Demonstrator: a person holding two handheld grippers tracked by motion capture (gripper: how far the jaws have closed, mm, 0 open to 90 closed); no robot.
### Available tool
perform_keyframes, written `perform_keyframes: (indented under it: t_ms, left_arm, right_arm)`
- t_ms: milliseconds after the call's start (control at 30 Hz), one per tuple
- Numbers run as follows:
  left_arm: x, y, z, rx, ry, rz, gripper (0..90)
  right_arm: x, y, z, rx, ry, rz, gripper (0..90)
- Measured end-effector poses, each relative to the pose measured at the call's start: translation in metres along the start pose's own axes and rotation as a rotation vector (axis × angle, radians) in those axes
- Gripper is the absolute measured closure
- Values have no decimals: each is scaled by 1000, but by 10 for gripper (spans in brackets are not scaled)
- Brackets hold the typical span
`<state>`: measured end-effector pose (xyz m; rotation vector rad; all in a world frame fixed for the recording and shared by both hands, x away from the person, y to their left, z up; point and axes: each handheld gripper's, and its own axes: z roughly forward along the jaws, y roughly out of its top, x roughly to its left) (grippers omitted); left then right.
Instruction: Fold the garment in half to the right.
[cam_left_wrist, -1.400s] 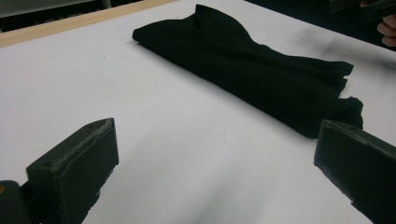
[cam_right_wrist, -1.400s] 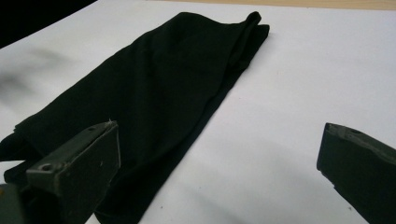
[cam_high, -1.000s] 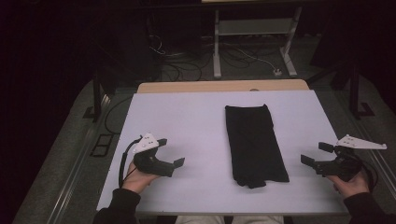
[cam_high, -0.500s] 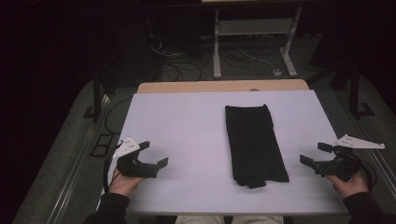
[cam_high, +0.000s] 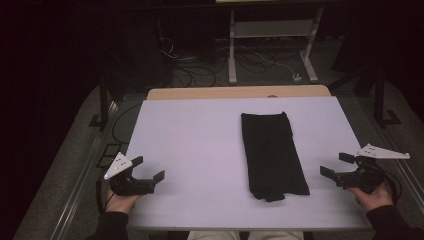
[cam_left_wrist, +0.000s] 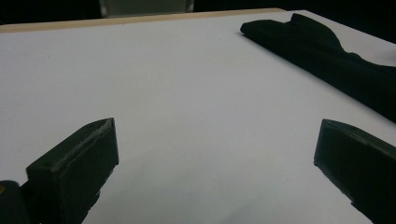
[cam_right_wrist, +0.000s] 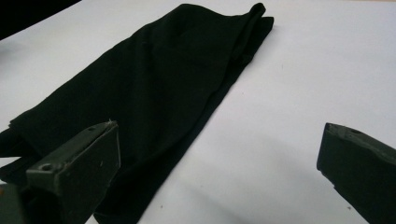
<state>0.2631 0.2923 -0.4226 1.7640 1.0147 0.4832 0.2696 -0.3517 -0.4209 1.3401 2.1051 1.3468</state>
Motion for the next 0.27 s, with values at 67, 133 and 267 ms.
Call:
perform_keyframes:
  t_ms: [67,133,267]
  left_arm:
    - [2,-2,-1,7,-3,-9,0]
    - [4,-4,-1,22,-8,-9,0]
    - [10,-7,-2,29,-6,-33,0]
  right_arm:
    - [0,0,0,4,3,-1,0]
    - [0,0,1,5,4,-5,0]
    - [0,0,3,14,7,-1,0]
